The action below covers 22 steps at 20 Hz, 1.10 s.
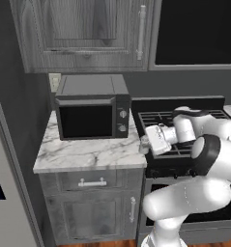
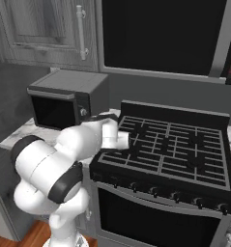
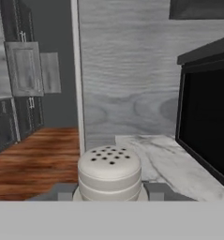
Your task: Collect the paprika, mayonnaise, and shaker from the cabinet and place them next to the stove.
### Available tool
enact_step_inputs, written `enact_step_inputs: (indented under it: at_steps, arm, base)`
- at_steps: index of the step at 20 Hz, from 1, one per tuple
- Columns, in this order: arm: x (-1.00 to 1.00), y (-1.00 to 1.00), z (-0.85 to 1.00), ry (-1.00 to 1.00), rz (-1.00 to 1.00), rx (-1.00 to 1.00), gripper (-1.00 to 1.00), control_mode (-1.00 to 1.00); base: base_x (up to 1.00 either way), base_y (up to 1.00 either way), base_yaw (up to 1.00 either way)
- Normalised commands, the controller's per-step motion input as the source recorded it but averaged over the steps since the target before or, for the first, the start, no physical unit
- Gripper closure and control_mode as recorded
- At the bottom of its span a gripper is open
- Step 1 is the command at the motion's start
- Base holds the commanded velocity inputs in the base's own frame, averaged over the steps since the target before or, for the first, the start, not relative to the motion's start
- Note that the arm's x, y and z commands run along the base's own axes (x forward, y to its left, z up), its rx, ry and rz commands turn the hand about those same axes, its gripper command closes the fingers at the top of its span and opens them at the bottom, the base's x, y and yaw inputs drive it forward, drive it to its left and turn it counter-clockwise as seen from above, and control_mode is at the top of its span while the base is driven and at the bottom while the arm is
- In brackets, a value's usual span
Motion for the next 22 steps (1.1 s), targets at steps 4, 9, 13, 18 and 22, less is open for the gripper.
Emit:
enact_step_inputs:
  at_steps: [4,9,13,18,22]
  arm:
    - [0.21,0.0,-0.32,0.0,0.01,0.0,1.0,-1.0]
    - [0.27,0.0,-0.19,0.0,0.02,0.0,1.0,-1.0]
    - [0.31,0.0,-0.04,0.0,0.01,0.0,1.0,-1.0]
    - [0.32,0.0,-0.1,0.0,0.01,0.0,1.0,-1.0]
    - [0.26,0.0,-0.26,0.0,0.03,0.0,1.0,-1.0]
  base:
    - [0.0,0.0,0.0]
    - [0.0,0.0,0.0]
    - [0.0,0.0,0.0]
    - [0.0,0.0,0.0]
    - [0.0,0.0,0.0]
